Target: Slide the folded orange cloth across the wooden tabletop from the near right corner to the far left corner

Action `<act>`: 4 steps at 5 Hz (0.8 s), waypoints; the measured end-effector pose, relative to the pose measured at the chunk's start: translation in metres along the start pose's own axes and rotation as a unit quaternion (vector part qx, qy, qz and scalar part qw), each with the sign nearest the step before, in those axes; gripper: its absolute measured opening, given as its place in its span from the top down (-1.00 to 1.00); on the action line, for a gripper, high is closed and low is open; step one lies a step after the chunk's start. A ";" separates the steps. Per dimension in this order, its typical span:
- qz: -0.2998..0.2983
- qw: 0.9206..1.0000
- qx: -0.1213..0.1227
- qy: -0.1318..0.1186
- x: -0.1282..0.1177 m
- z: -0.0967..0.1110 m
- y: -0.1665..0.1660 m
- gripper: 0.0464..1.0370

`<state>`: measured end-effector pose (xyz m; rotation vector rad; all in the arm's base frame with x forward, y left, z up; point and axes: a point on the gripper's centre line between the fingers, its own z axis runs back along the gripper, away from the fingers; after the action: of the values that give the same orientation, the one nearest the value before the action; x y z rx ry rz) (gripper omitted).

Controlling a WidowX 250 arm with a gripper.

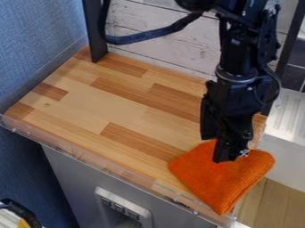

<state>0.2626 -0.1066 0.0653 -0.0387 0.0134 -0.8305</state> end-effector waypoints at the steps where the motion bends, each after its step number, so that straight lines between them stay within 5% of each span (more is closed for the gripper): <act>1: -0.006 1.000 0.004 0.006 -0.002 -0.005 -0.004 0.30; 2: -0.001 1.000 0.007 0.018 -0.006 -0.018 -0.006 0.75; 4: 0.004 0.999 0.021 0.029 -0.005 -0.044 -0.005 0.97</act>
<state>0.2540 -0.1075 0.0211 0.0247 0.0518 -0.8235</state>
